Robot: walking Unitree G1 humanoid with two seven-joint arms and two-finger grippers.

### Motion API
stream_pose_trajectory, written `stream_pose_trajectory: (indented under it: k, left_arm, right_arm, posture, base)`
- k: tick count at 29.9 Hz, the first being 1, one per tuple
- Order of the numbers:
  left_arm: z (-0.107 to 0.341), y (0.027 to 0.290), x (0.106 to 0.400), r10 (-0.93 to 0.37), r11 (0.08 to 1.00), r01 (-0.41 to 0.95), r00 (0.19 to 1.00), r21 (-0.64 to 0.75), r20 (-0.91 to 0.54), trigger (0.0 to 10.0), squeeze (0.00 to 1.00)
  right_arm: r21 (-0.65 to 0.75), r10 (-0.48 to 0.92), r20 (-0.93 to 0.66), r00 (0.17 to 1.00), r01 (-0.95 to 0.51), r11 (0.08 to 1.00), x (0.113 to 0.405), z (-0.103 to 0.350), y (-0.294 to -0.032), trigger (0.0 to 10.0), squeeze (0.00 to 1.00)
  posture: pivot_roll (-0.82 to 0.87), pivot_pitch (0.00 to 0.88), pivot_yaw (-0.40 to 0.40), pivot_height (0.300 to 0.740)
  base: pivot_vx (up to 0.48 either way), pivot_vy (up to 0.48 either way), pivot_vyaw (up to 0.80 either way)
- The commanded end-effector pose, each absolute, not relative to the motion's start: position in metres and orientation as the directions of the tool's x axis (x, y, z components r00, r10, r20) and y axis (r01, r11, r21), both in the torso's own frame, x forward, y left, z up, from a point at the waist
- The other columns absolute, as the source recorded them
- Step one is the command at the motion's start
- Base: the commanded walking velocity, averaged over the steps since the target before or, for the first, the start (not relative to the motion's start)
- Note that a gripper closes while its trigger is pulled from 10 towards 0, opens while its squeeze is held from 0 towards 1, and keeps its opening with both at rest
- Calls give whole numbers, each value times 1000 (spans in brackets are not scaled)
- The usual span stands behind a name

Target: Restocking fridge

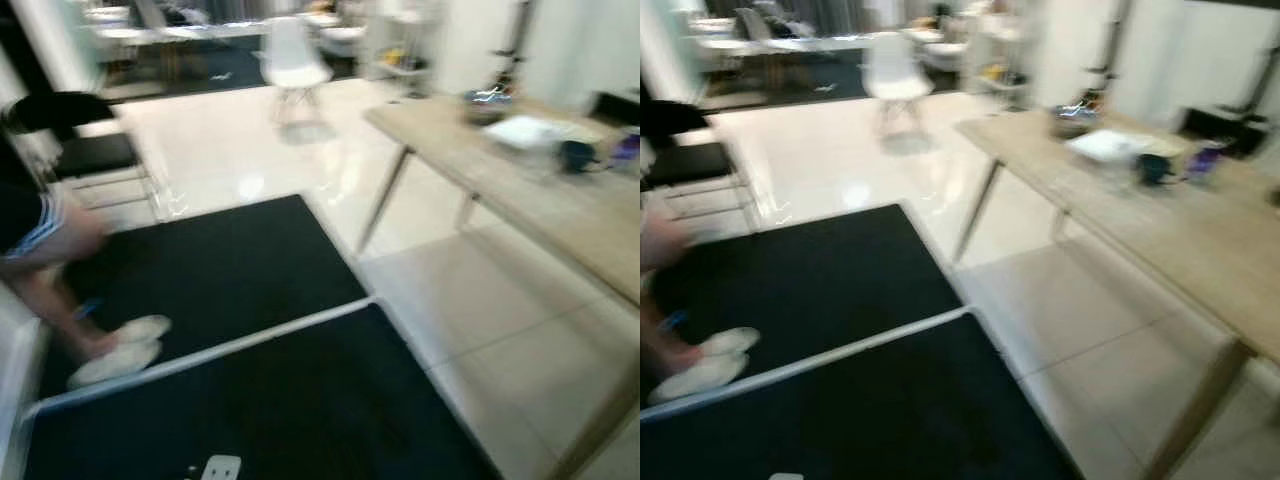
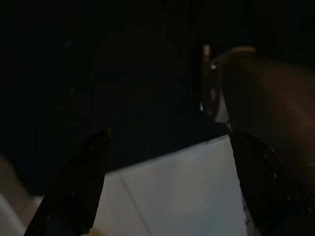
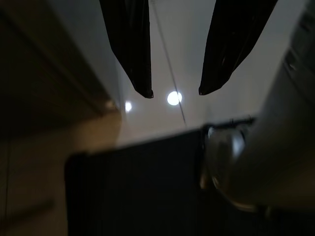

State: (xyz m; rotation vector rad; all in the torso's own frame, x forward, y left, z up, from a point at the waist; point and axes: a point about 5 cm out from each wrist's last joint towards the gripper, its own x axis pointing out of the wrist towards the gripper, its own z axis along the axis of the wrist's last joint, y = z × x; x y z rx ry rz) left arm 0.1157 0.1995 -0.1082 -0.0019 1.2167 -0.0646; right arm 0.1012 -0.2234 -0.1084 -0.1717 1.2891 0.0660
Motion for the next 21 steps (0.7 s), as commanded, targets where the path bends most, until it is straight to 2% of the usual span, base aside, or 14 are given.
stream_pose_trajectory:
  k: [1,11,21]
  left_arm:
    - [-112,194,107,-71,997,60,308,-55,-949,10000,0]
    - [-111,195,108,-65,997,56,308,-50,-949,10000,0]
    - [-112,194,106,-67,997,62,301,-50,-951,10000,0]
  right_arm:
    - [-98,-51,-953,300,-143,985,107,-108,-220,10000,0]
    - [-113,-61,-952,300,-159,981,108,-107,-220,10000,0]
    - [-116,-63,-952,298,-163,980,108,-107,-221,10000,0]
  posture:
    - [-90,0,-16,740]
    - [-90,0,-15,740]
    - [-92,0,-17,740]
  base:
    - [0,0,0]
    - [0,0,0]
    - [311,0,0]
